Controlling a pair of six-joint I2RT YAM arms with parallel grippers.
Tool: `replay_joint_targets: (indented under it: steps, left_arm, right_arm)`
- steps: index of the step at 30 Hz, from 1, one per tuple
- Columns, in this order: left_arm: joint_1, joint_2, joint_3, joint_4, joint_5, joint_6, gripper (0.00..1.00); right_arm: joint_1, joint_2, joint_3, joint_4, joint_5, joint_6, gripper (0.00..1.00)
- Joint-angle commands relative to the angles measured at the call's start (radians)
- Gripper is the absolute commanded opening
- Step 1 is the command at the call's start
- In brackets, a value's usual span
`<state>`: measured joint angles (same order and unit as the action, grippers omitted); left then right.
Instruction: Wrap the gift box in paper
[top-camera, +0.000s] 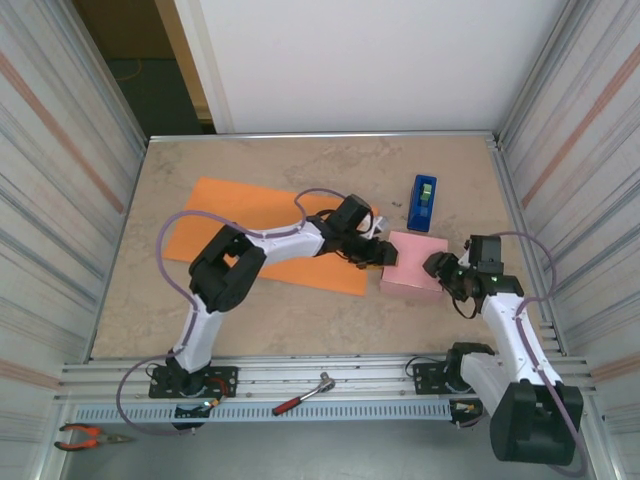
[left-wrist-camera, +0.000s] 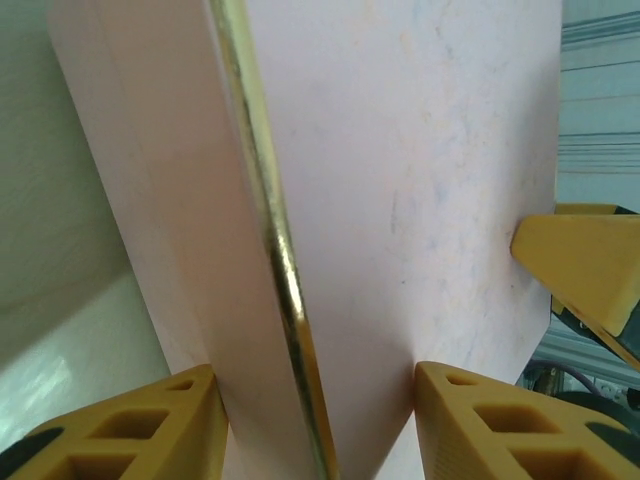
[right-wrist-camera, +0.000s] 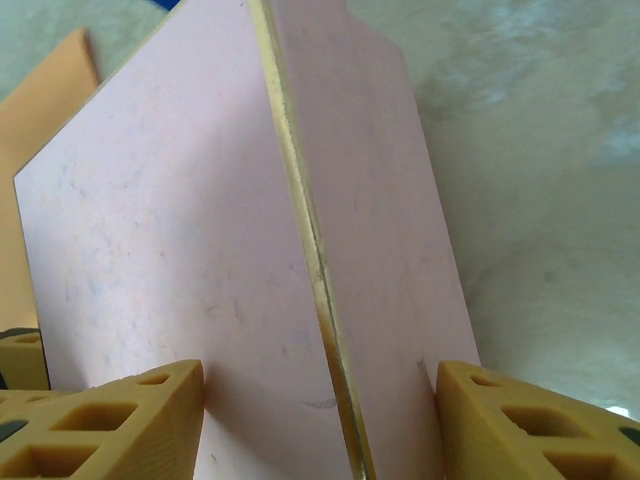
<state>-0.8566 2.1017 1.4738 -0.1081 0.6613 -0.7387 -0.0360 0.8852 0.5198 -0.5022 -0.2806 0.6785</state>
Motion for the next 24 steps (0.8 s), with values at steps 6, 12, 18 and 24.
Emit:
replay_joint_targets:
  steps: [6, 12, 18, 24]
  left_arm:
    - [0.099, -0.294, -0.14, 0.138, 0.089, -0.001, 0.51]
    - [0.281, -0.404, -0.266, 0.119, 0.127, 0.045, 0.52]
    - [0.473, -0.451, -0.34, 0.051, 0.174, 0.134, 0.53]
    - [0.612, -0.432, -0.386, 0.01, 0.196, 0.196, 0.53]
  right_arm:
    - [0.36, 0.097, 0.184, 0.142, 0.081, 0.199, 0.56]
    - [0.57, 0.412, 0.356, 0.295, 0.225, 0.238, 0.57]
    - [0.702, 0.739, 0.581, 0.395, 0.298, 0.256, 0.58]
    - [0.773, 1.006, 0.779, 0.438, 0.284, 0.297, 0.57]
